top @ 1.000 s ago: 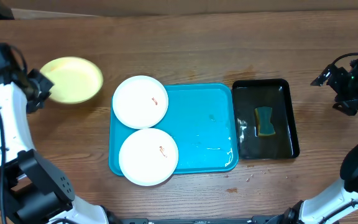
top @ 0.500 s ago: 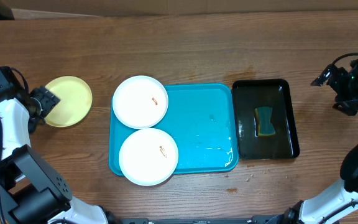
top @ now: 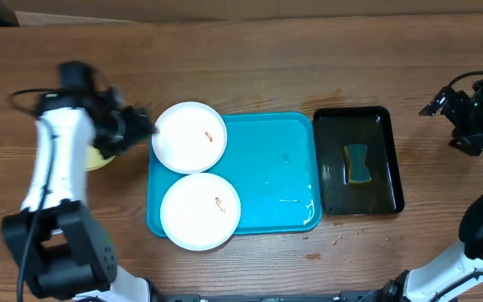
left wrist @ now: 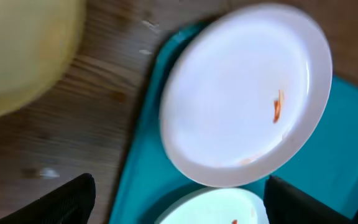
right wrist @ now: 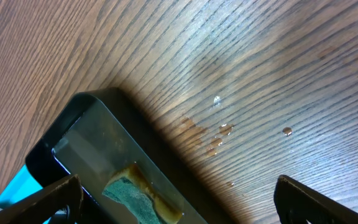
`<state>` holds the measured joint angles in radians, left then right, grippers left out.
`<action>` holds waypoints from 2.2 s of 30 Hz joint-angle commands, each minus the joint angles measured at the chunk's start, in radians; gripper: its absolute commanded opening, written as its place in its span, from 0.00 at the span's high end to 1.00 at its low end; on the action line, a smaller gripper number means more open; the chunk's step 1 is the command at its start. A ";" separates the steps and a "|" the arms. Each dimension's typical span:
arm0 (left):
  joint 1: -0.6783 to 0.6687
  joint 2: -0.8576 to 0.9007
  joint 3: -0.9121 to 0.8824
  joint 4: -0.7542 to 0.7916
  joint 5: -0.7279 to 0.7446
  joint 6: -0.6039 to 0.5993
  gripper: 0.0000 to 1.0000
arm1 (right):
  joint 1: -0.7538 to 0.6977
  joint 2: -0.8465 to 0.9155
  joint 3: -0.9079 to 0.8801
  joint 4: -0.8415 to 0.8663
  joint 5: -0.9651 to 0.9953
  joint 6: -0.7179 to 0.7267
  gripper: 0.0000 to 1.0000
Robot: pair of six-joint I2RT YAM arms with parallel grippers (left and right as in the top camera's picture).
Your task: Clean dirty plates on tray and stack at the side
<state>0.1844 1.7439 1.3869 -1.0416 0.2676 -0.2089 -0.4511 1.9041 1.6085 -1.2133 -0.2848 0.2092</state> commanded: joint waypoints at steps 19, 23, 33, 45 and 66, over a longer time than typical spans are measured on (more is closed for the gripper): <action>-0.206 -0.014 -0.146 0.187 -0.268 -0.040 0.13 | -0.003 -0.024 0.015 0.124 -0.096 0.005 0.00; -0.207 -0.014 -0.198 0.235 -0.259 -0.086 0.14 | -0.003 -0.025 0.015 0.047 -0.316 0.005 0.00; -0.208 -0.014 -0.270 0.340 -0.204 -0.113 0.27 | 0.212 -0.024 0.014 -0.106 -0.047 -0.064 0.11; -0.248 -0.014 -0.276 0.365 -0.180 -0.108 0.34 | 0.466 -0.024 -0.114 -0.073 0.172 -0.048 0.12; -0.361 -0.014 -0.309 0.474 -0.057 -0.108 0.33 | 0.470 -0.024 -0.229 0.012 0.172 -0.022 0.09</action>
<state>-0.1501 1.7435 1.0859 -0.5743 0.1852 -0.3153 0.0196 1.9041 1.3834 -1.2030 -0.1230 0.1833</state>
